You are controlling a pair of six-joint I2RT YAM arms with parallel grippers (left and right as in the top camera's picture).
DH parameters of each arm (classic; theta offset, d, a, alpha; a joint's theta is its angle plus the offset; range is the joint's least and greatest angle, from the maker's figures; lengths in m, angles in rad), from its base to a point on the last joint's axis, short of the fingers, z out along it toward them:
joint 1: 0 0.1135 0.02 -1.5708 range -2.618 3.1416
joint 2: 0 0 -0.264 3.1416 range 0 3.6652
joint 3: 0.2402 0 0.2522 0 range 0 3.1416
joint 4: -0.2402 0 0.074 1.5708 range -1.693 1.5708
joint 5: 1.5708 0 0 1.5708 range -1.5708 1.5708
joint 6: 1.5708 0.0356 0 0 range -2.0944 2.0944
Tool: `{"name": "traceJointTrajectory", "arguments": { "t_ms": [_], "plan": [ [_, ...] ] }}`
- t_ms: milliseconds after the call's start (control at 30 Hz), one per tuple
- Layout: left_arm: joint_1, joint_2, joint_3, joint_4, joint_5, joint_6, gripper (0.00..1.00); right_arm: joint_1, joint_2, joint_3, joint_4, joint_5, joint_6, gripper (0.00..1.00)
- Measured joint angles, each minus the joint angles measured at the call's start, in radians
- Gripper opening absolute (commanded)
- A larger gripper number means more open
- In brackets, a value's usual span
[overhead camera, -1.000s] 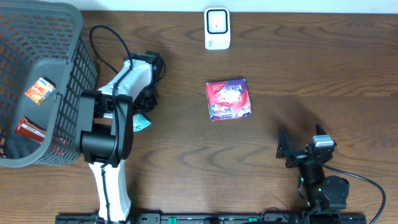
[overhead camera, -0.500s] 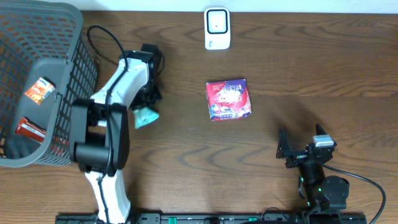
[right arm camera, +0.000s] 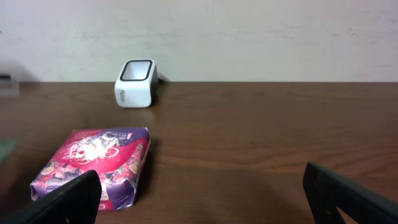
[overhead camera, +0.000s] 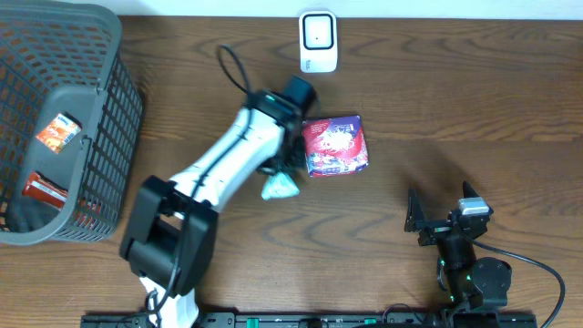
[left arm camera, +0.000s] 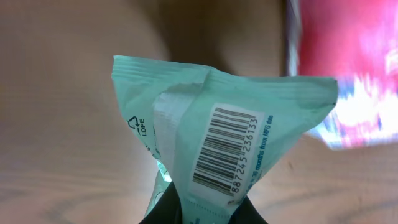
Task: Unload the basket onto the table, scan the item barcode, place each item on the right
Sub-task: 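Move the green pack's barcode toward the scanner with the left gripper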
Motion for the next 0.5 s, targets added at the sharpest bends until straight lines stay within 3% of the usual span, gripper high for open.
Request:
{"name": "traceJointTrajectory", "arguments": {
  "t_ms": [500],
  "plan": [
    [-0.194, 0.016, -0.007, 0.120, 0.021, -0.218, 0.07, 0.000, 0.000, 0.000, 0.000, 0.000, 0.000, 0.99]
  ]
}}
